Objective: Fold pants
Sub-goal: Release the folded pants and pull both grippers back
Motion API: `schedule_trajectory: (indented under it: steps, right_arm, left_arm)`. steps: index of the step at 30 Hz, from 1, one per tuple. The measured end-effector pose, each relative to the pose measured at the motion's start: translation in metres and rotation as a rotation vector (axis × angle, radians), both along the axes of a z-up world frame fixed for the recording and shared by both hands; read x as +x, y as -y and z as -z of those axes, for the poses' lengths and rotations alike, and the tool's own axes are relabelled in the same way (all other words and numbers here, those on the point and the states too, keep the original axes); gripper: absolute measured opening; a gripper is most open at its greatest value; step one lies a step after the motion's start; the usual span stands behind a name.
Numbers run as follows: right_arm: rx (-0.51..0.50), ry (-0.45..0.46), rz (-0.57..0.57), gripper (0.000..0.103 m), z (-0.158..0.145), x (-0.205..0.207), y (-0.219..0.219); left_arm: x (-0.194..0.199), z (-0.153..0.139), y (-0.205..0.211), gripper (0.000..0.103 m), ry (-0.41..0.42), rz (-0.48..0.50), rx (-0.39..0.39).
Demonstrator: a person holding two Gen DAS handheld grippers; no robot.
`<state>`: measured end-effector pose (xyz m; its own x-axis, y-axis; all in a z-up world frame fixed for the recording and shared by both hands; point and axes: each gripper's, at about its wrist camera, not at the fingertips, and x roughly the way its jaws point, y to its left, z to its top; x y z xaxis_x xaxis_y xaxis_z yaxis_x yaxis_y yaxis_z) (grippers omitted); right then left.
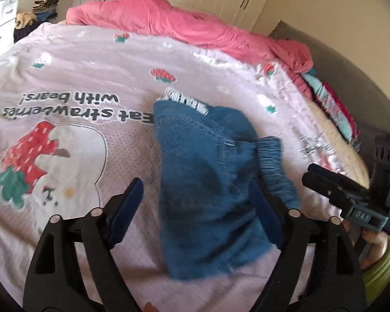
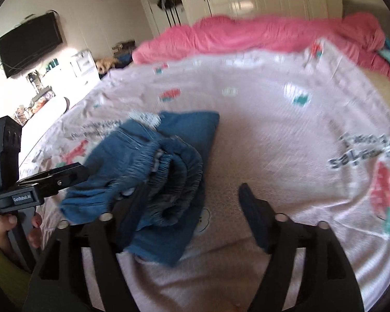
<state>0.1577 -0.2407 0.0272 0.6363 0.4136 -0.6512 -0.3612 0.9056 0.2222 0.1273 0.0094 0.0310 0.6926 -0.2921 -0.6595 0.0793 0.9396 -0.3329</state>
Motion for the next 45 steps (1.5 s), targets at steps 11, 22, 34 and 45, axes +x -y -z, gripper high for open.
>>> schedule_trajectory:
  steps: [11,22,34,45]
  right_arm:
    - [-0.046,0.180,0.019,0.098,-0.019,-0.082,0.000]
    - [-0.080,0.177,0.024,0.098,-0.015,-0.117,-0.008]
    - [-0.119,0.071,0.063,0.099,0.016,-0.124,-0.011]
    - [-0.122,0.035,0.061,0.099,0.030,-0.118,-0.010]
  left_arm:
    - [-0.074,-0.026,0.007,0.093,0.078,-0.020,0.070]
    - [-0.114,-0.010,0.014,0.094,0.056,-0.039,0.126]
    - [-0.122,0.020,0.017,0.094,-0.015,-0.059,0.125]
    - [-0.118,0.027,0.014,0.094,-0.038,-0.067,0.113]
